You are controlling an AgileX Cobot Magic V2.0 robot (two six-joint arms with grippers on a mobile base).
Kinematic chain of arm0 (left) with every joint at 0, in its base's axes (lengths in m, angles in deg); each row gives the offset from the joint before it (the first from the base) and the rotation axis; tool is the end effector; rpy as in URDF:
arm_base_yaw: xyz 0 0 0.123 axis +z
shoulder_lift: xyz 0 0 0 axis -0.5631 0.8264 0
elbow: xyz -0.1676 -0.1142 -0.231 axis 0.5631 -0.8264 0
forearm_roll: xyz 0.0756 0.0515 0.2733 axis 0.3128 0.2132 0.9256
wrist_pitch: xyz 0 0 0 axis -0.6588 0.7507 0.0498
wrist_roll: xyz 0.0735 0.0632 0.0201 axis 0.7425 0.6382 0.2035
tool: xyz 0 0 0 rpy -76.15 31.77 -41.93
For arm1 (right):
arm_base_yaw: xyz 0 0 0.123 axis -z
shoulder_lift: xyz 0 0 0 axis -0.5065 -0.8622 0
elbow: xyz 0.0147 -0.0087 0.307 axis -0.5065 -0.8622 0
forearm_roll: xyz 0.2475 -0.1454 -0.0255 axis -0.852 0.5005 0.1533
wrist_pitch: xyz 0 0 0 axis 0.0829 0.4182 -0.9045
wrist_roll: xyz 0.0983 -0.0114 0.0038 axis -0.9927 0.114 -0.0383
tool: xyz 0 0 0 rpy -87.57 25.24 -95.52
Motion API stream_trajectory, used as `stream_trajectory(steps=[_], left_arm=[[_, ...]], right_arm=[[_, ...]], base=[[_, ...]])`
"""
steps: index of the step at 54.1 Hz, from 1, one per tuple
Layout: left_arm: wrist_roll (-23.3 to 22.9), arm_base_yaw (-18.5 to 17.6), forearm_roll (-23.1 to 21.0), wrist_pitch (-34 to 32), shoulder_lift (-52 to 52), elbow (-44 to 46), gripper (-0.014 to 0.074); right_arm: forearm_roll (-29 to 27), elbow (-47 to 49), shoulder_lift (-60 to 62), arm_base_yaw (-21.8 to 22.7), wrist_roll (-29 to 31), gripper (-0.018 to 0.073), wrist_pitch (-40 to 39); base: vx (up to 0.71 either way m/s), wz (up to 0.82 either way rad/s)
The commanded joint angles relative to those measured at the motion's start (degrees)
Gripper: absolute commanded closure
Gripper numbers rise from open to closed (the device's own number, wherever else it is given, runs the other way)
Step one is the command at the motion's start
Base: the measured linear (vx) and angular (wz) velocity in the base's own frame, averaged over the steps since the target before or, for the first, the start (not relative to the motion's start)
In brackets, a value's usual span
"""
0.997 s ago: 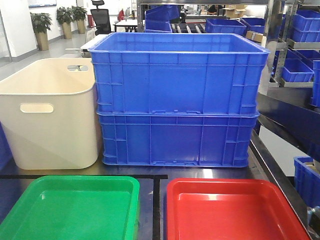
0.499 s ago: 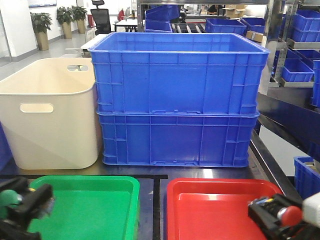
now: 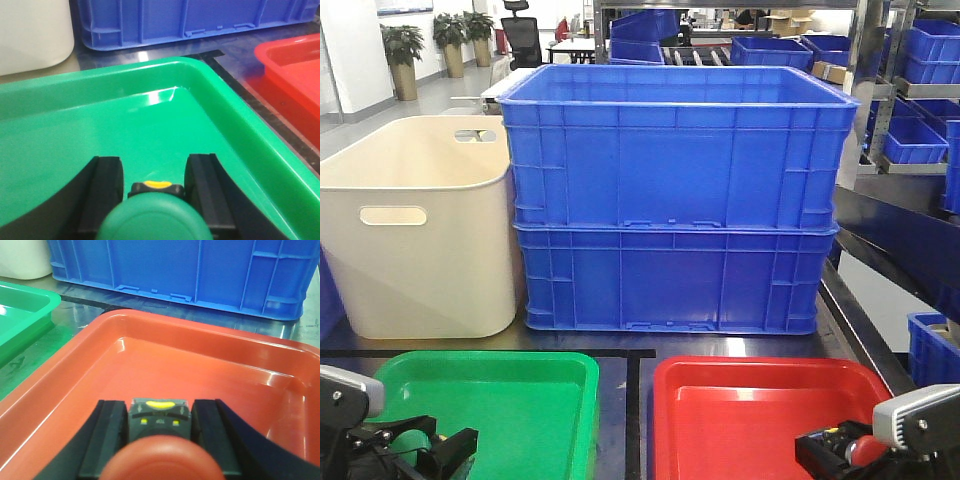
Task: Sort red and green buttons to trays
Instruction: 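Lower the green button over the green tray and red button over the red tray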
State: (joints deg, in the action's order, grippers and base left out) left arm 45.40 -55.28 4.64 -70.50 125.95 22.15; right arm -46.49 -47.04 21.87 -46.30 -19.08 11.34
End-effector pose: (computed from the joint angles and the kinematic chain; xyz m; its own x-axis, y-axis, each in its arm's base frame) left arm 0.2477 -0.1006 0.2316 -0.3719 0.0839 -0.9245 0.3834 0.9209 -0.0706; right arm 0.2316 0.0746 0.2354 -0.3284 -0.0927 -0.9400 -0.3507 0.9360 0.0302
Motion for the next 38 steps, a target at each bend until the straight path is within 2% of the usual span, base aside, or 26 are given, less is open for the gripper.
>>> stream_trajectory(steps=[1,8,15,29,38], left_arm=[[-0.38,-0.50,-0.35,-5.13,-1.12,1.92,0.0179],[-0.38,-0.50,-0.35,-5.13,-1.12,1.92,-0.0028],[-0.38,-0.50,-0.35,-5.26,-1.17,1.92,-0.0138],[-0.38,-0.50,-0.35,-5.92,-9.81,1.92,-0.0100],[-0.38,-0.50,-0.41,-1.00,-20.47,1.92,-0.0029]], right_arm=[[-0.50,1.98,0.83,-0.04,0.14,0.0089,-5.29],[-0.50,1.98,0.83,-0.04,0.14,-0.0050,-5.29],[-0.50,1.98,0.83,-0.04,0.14,-0.0085,-5.55],[-0.50,1.98,7.87,-0.04,0.14,-0.0019,-5.07],[-0.50,1.98,19.88,-0.04,-0.20,0.0005,4.07]], base=[[0.00,0.00],[0.00,0.00],[0.00,0.00],[0.00,0.00],[0.00,0.00]])
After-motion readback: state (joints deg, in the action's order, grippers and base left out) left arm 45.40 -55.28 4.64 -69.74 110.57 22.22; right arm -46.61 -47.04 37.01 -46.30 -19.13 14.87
